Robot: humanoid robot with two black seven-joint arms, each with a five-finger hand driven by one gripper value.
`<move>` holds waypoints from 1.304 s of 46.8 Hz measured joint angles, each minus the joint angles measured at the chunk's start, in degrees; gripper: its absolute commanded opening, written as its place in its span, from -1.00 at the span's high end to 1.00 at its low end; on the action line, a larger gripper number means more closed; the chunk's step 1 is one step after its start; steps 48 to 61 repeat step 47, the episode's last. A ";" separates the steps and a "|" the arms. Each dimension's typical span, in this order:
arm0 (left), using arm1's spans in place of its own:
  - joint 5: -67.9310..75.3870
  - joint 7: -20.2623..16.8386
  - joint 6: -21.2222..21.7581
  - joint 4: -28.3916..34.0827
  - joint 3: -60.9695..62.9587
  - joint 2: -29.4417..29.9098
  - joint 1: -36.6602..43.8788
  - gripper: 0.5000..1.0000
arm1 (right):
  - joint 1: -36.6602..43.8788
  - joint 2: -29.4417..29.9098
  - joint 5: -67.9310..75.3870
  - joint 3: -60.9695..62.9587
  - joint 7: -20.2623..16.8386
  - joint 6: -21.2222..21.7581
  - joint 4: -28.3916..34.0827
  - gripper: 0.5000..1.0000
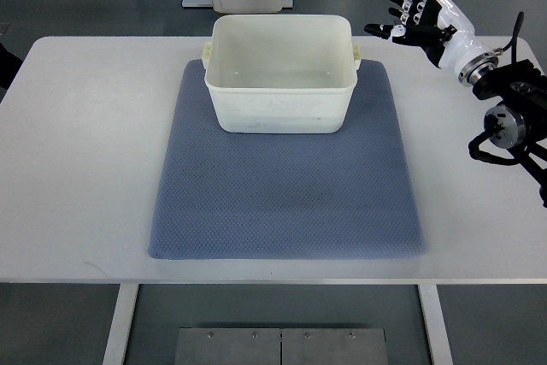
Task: Place cup in box with right hand
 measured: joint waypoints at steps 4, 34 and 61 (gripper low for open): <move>0.00 0.00 0.00 0.00 0.00 0.00 0.01 -1.00 | -2.87 -0.10 0.40 3.14 -0.08 0.49 0.11 -0.98; -0.02 0.01 0.00 0.00 0.00 0.00 -0.01 -1.00 | -15.31 1.72 5.79 13.44 -0.37 2.02 0.55 -1.00; -0.03 0.01 0.00 0.00 0.00 0.00 -0.01 -1.00 | -16.57 2.26 5.79 12.85 -0.34 2.94 0.54 -1.00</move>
